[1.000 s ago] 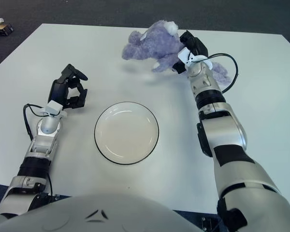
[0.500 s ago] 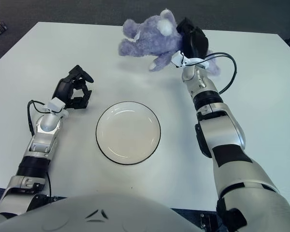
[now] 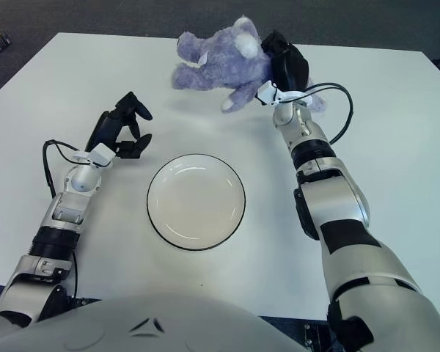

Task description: Put the doll into the plate.

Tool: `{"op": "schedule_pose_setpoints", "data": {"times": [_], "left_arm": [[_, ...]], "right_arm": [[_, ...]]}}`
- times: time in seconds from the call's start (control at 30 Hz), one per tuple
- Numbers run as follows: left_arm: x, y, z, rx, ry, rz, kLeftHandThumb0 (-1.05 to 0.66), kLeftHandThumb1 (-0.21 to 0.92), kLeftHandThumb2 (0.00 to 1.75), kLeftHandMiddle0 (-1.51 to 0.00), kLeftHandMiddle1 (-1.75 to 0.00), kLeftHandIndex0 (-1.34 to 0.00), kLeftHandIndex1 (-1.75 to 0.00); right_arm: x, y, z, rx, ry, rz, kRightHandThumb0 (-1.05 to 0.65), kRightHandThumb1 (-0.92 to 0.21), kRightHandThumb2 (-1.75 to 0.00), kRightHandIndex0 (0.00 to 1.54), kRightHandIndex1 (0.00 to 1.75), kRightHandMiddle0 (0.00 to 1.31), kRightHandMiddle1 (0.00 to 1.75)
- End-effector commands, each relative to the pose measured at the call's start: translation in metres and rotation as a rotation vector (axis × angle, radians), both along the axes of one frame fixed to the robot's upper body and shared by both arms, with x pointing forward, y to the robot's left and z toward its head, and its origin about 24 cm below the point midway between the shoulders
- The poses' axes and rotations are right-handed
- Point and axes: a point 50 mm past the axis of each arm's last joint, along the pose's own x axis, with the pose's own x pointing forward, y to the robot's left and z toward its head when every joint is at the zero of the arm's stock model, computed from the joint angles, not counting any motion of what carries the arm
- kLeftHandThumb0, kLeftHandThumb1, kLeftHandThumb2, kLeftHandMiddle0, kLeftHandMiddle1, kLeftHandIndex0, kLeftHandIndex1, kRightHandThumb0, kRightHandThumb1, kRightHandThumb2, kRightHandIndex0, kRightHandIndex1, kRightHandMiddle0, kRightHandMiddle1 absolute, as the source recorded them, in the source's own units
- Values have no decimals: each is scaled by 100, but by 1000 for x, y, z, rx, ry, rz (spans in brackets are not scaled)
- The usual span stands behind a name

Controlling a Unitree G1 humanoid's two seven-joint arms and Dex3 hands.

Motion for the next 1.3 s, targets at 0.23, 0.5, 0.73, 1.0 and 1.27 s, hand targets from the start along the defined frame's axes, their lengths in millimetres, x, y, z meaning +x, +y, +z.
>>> {"op": "schedule_pose_setpoints", "data": {"times": [0.23, 0.5, 0.73, 1.0, 1.27], "left_arm": [[14, -22, 38, 29, -81, -28, -35, 91, 52, -30, -169, -20, -175], [16, -31, 73, 87, -47, -82, -75, 85, 47, -3, -149, -2, -139], [20, -37, 87, 117, 25, -141, -92, 91, 39, 0, -121, 0, -96], [24, -42, 99, 109, 100, -172, -96, 92, 40, -1, -107, 0, -75], [37, -44, 108, 99, 194, -200, -91, 92, 38, -2, -101, 0, -70]], "right_arm": [[-8, 4, -1, 13, -95, 64, 0, -14, -149, 80, 163, 51, 175], [-21, 7, -7, -184, -307, 96, 0, -15, -148, 79, 163, 50, 175], [-26, 9, -7, -347, -460, 137, 0, -15, -148, 79, 162, 50, 175], [-29, 10, -6, -473, -572, 185, 0, -16, -147, 79, 161, 49, 175], [-34, 7, 0, -635, -818, 178, 0, -22, -142, 71, 169, 44, 175]]}}
